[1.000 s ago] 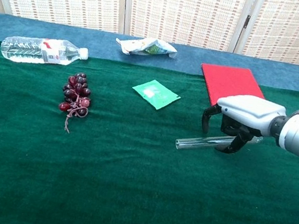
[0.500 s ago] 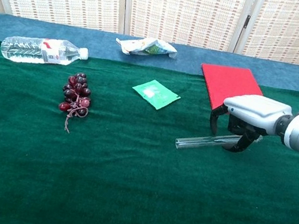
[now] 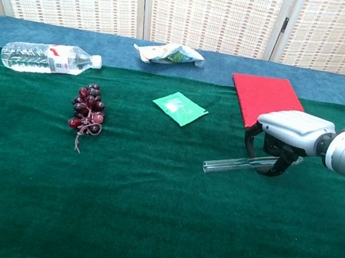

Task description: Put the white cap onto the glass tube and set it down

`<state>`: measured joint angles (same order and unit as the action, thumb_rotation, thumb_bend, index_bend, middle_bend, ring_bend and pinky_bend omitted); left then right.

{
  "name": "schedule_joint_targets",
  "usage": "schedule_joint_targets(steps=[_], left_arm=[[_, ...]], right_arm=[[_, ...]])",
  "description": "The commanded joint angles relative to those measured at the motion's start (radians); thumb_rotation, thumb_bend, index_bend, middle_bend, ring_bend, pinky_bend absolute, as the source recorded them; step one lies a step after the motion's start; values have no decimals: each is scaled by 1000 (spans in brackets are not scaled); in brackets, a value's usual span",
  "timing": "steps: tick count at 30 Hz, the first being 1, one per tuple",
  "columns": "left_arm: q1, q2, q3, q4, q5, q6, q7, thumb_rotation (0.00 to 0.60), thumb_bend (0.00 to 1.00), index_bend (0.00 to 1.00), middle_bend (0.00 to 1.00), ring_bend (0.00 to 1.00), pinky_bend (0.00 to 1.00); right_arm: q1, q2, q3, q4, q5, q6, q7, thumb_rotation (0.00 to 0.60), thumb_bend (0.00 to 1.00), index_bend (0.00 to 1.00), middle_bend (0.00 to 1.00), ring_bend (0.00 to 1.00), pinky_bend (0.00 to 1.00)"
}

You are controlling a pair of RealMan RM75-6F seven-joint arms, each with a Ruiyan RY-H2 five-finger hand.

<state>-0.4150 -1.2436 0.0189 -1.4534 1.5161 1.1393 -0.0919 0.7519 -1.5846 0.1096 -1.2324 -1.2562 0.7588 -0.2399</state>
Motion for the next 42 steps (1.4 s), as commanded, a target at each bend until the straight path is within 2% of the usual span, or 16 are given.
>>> schedule_joint_targets(steps=[1,7,13,19,25,33,42], left_arm=[[1,-1,0,2,1,2,-2,600,432,639,1000,944,934],[2,6,-12,-3,6,23,-21,600,431,639,1000,944,934],[-1,29,-42,-42,-6,43,-89,600,435,641,1000,943,934],[-10,54,-75,-95,-5,69,-150,600,443,641,1000,943,934],[-24,56,-110,-161,-13,87,-150,600,446,641,1000,941,934],[-50,29,-144,-226,-11,97,-144,600,450,641,1000,940,934],[-79,4,-159,-255,-1,86,-126,600,450,641,1000,940,934]], right_arm=[[1,3,1,-4,2,1,2,600,441,601,997,1000,1000],[-10,20,13,-40,-14,38,55,600,565,698,1000,1000,1000],[-34,38,31,-103,-55,90,208,600,691,784,1000,1000,1000],[-50,23,47,-134,-97,136,383,600,707,810,1000,1000,1000],[-49,-37,66,-125,-95,159,463,600,736,841,1000,1000,1000],[-39,-121,85,-114,-82,170,509,600,748,852,1000,1000,1000],[-24,-161,110,-125,-70,177,515,600,750,852,1000,1000,1000]])
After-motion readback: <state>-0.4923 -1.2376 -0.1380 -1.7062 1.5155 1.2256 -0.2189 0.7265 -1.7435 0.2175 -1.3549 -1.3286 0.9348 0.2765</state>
